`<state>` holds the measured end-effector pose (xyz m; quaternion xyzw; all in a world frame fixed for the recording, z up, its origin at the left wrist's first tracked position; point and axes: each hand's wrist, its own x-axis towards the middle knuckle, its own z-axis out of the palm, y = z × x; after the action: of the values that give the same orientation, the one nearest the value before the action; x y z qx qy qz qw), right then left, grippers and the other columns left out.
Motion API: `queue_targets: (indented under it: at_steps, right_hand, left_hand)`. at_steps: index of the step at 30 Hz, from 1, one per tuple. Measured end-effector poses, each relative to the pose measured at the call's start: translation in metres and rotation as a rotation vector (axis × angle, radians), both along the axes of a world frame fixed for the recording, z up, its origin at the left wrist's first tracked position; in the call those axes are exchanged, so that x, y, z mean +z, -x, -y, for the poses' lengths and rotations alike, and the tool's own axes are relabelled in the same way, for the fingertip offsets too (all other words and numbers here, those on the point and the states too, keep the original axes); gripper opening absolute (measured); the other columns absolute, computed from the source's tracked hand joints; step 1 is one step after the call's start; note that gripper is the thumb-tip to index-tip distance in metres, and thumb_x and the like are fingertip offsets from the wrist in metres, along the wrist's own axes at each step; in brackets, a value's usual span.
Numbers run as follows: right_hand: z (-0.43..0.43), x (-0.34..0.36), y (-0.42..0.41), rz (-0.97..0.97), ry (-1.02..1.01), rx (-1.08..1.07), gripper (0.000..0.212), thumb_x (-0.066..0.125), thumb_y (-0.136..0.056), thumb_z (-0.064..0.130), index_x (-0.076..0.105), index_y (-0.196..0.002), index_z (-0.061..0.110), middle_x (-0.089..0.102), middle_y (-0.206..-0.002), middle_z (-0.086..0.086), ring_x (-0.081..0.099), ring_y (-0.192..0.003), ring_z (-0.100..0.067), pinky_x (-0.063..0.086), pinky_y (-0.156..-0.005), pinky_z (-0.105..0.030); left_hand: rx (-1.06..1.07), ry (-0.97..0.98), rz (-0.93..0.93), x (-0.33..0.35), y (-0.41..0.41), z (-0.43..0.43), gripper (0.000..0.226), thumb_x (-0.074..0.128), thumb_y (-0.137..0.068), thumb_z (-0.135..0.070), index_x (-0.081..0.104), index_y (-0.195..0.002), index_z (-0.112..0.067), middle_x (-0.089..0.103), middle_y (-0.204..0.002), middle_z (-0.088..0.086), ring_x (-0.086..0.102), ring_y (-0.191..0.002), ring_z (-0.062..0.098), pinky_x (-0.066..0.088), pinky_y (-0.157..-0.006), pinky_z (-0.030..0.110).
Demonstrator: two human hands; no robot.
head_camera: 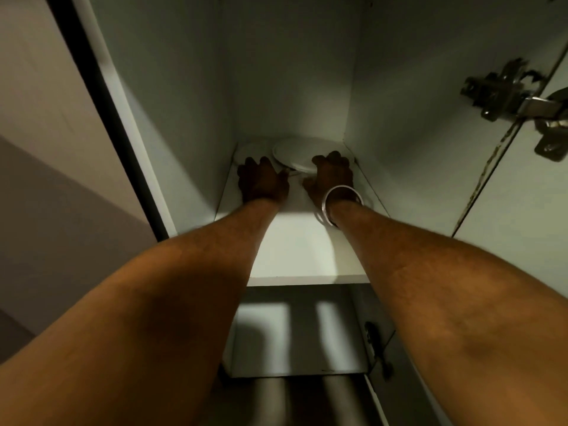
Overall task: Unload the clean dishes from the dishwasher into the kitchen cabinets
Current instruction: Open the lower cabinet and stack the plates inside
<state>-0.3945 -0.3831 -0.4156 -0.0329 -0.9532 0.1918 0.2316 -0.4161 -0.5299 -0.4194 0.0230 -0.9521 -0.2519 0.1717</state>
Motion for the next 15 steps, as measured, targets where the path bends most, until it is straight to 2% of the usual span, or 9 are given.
queue_targets:
  at_steps: [4,9,12,15]
  right_hand:
    - [0.004,0.002,-0.021,0.048,-0.037,0.069,0.060,0.065,-0.093,0.037,0.048,-0.143,0.011,0.040,-0.149,-0.015,0.032,-0.141,-0.036,0.032,-0.115,-0.045]
    - [0.014,0.008,-0.072,0.125,0.001,0.076,0.062,0.063,-0.092,0.040,0.047,-0.144,0.010,0.041,-0.152,-0.015,0.033,-0.143,-0.034,0.031,-0.115,-0.041]
    - [0.015,0.014,-0.110,0.156,0.020,0.072,0.060,0.070,-0.083,0.039,0.058,-0.133,0.008,0.054,-0.135,-0.015,0.049,-0.127,-0.035,0.045,-0.104,-0.040]
    - [0.017,0.033,-0.150,0.181,0.132,0.053,0.064,0.074,-0.081,0.041,0.059,-0.135,0.010,0.055,-0.136,-0.012,0.049,-0.130,-0.031,0.043,-0.108,-0.038]
  left_hand:
    - [-0.066,0.005,0.002,-0.002,-0.015,0.002,0.063,0.051,-0.103,-0.047,0.043,-0.151,-0.008,0.031,-0.161,0.020,0.024,-0.150,0.040,0.026,-0.121,0.045]
    - [-0.141,0.063,0.042,-0.001,-0.066,0.002,0.056,0.044,-0.109,-0.039,0.040,-0.153,-0.005,0.036,-0.160,0.019,0.027,-0.151,0.032,0.018,-0.122,0.034]
    - [-0.125,-0.090,0.077,-0.007,-0.111,0.012,0.050,0.054,-0.104,-0.036,0.051,-0.147,-0.011,0.045,-0.156,0.013,0.035,-0.147,0.028,0.029,-0.118,0.034]
    - [-0.119,-0.096,0.170,0.008,-0.162,0.022,0.051,0.053,-0.104,-0.040,0.051,-0.148,-0.015,0.044,-0.156,0.009,0.038,-0.145,0.027,0.034,-0.117,0.036]
